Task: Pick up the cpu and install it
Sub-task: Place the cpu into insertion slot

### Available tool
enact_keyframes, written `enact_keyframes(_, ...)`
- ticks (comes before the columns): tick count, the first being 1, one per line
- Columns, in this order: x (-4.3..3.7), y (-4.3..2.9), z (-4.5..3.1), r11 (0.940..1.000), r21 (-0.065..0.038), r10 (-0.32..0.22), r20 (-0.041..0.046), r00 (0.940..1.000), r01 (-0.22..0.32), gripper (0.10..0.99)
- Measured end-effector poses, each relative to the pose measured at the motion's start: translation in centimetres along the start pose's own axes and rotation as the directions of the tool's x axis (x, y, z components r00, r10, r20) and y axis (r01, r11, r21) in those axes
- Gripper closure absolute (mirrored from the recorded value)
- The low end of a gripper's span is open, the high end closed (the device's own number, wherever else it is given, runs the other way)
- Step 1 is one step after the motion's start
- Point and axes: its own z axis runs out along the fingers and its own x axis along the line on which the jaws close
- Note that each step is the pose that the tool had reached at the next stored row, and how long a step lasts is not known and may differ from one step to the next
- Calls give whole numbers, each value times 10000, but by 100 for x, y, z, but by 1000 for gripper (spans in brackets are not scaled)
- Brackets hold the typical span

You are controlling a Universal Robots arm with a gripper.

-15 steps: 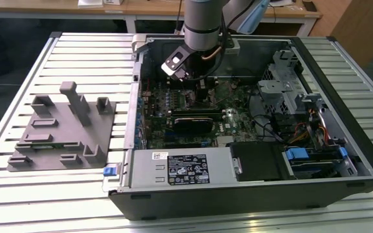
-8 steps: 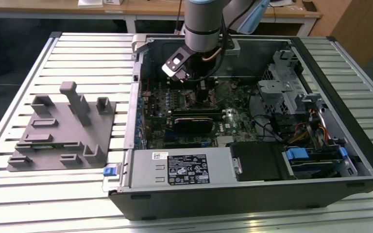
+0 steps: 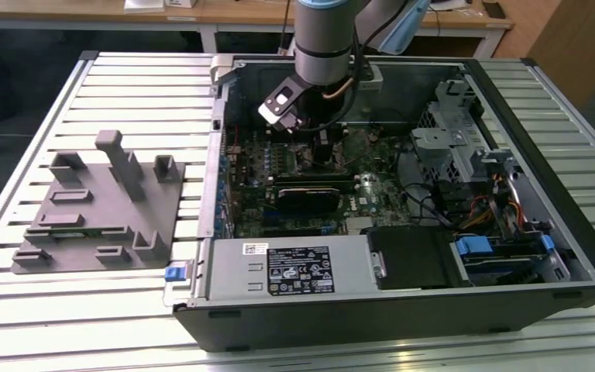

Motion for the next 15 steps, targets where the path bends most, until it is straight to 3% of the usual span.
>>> enact_keyframes(14, 3, 1, 18, 10000, -11, 1, -16, 10000, -1, 545)
enact_keyframes(15, 1, 0, 15, 10000, -4, 2, -6, 10000, -2, 482)
